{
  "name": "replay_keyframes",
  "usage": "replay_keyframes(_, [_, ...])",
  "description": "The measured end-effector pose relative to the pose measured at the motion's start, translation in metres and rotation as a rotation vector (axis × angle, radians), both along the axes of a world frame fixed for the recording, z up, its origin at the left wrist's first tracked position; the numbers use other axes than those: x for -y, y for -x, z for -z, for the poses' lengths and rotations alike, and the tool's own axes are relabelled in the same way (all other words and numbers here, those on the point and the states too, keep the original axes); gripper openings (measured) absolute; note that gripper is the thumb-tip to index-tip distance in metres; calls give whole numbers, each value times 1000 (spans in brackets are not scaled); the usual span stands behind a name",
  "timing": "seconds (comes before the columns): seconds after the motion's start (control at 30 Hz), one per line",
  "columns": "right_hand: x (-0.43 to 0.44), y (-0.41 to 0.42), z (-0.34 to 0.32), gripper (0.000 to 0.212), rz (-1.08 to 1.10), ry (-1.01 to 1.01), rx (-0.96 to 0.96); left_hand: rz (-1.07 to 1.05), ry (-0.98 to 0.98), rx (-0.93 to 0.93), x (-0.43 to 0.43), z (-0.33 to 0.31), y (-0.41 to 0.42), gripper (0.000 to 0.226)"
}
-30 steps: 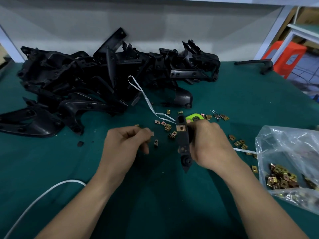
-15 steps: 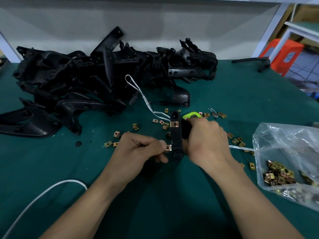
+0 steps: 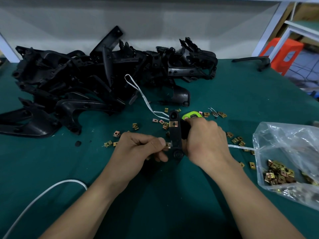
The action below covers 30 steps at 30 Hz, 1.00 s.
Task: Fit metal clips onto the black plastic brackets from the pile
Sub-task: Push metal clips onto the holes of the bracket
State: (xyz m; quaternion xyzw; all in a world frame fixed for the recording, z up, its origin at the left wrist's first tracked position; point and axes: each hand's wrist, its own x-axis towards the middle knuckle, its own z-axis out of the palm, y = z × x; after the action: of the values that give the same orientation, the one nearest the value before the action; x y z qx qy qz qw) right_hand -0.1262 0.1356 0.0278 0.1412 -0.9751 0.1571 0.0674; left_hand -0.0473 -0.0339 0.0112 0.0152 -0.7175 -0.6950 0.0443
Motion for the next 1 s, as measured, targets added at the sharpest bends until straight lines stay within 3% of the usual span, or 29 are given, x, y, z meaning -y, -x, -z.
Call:
replay_keyframes(0.4, [3, -6, -6, 18, 18, -30, 13, 31, 55, -32, -3, 2, -2, 31])
replay_keyframes(0.7, [7, -10, -5, 22, 82, -108, -145, -24, 155, -104, -6, 6, -4, 28])
replay_keyframes(1.0, [10, -13, 0, 25, 57, -82, -117, -9, 91, -64, -9, 4, -3, 35])
